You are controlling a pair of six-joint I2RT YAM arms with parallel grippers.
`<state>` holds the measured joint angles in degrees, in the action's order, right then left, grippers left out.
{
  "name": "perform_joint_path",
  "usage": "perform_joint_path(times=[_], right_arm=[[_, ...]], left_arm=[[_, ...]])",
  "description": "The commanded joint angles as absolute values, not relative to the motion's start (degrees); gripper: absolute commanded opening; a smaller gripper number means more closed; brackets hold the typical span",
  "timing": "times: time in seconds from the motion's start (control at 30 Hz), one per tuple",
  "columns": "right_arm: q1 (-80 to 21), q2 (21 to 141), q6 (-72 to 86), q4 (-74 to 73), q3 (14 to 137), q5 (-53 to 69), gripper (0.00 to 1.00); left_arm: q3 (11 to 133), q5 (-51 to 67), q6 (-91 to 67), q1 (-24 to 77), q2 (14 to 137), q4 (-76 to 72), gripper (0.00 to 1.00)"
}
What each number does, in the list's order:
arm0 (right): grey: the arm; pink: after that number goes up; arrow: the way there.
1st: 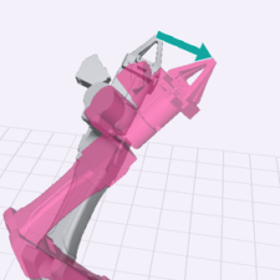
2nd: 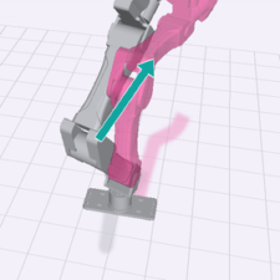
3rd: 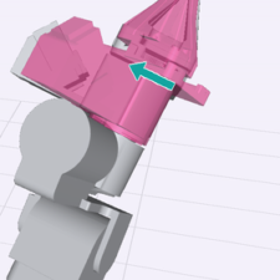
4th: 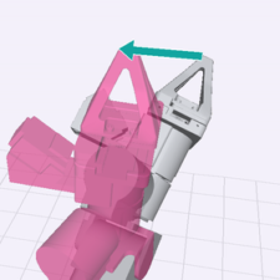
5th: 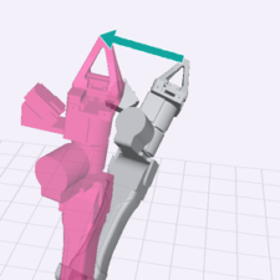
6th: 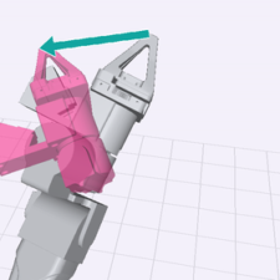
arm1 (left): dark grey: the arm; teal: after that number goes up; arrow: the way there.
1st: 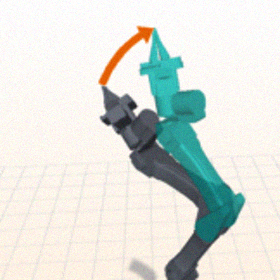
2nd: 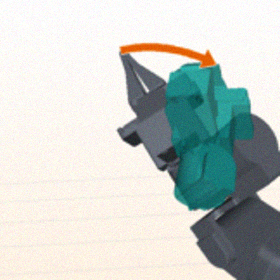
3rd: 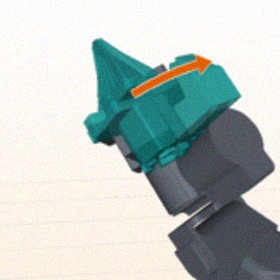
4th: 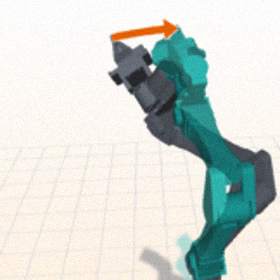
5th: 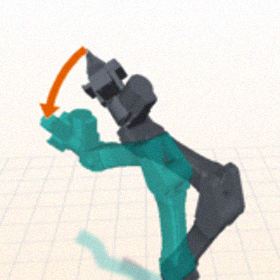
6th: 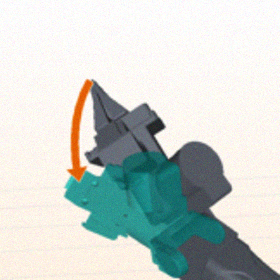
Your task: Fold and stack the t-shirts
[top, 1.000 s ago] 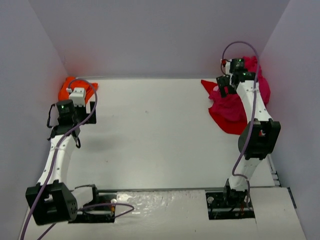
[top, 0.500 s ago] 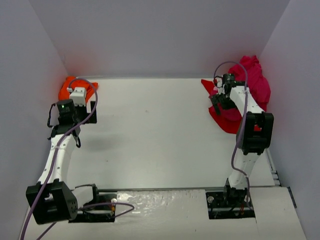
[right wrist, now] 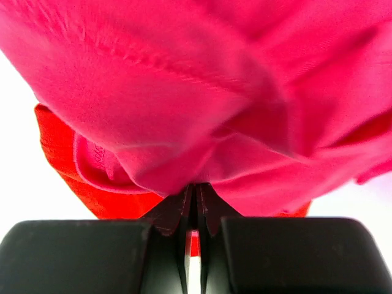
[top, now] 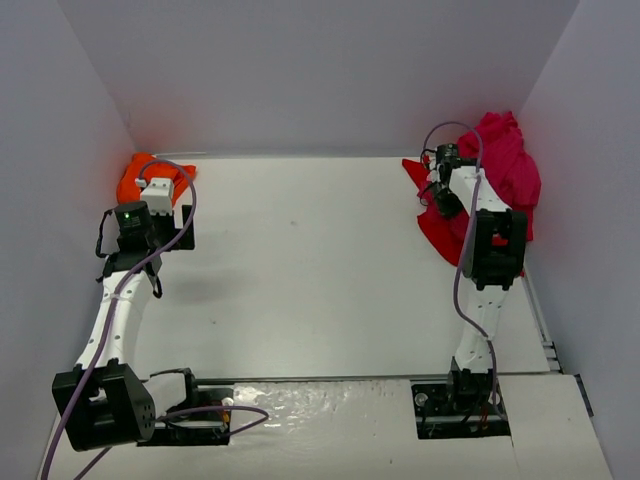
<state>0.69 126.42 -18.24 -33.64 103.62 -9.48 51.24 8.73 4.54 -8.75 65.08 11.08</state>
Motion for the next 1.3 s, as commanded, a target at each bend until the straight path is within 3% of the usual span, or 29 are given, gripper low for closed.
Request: perform_joint_path(times=[0.0, 0.2, 0.4, 0.53, 0.6, 0.73, 0.8, 0.87, 0.9, 0.97, 1.07, 1.27], right_arm=[[0.4, 117.2, -18.4, -31.9, 110.6, -13.6, 0.00], [0.4, 104.7, -17.3, -26.4, 124.4, -14.1, 0.00], [-6.1, 96.1, -17.0, -29.1, 123.9, 8.3, 0.06], [-10.7, 90.4, -20.0, -36.8, 121.5, 32.6, 0.11], [-10.7, 85.4, -23.0, -40.0, 118.6, 43.2, 0.07], [-10.6, 78.8, -28.3, -45.0, 114.3, 47.8, 0.00], [-10.7, 75.9, -29.6, -44.8, 107.5, 45.7, 0.07], [-10.8, 74.5, -31.4, -42.8, 102.5, 38.5, 0.63], [-10.8, 74.4, -31.1, -41.5, 100.0, 35.5, 0.77], [-10.9, 76.1, -30.8, -39.4, 96.2, 28.6, 0.93], [-10.9, 80.8, -30.2, -37.5, 94.0, 19.4, 0.97], [-10.6, 96.7, -27.3, -33.3, 94.6, 1.7, 0.87]], left_arm=[[52.3, 8.7, 5.4, -9.2, 63.6, 7.1, 0.97], [52.2, 8.4, 5.4, -9.2, 63.9, 6.9, 0.97], [52.4, 8.0, 5.3, -9.2, 63.8, 6.7, 0.97], [52.5, 7.0, 5.5, -9.2, 63.6, 6.8, 0.97], [52.1, 6.8, 5.8, -9.1, 63.5, 6.8, 0.97], [52.5, 7.3, 5.4, -9.2, 64.2, 6.6, 0.97], [53.0, 7.6, 5.2, -9.1, 64.9, 7.0, 0.97], [53.1, 7.6, 5.2, -9.2, 65.2, 7.2, 0.97], [53.0, 7.6, 5.2, -9.2, 65.3, 7.2, 0.97], [52.8, 7.7, 5.5, -9.1, 65.2, 6.8, 0.97], [52.7, 7.7, 5.5, -9.1, 65.6, 6.5, 0.97], [52.6, 7.6, 5.9, -9.2, 66.0, 6.9, 0.97]])
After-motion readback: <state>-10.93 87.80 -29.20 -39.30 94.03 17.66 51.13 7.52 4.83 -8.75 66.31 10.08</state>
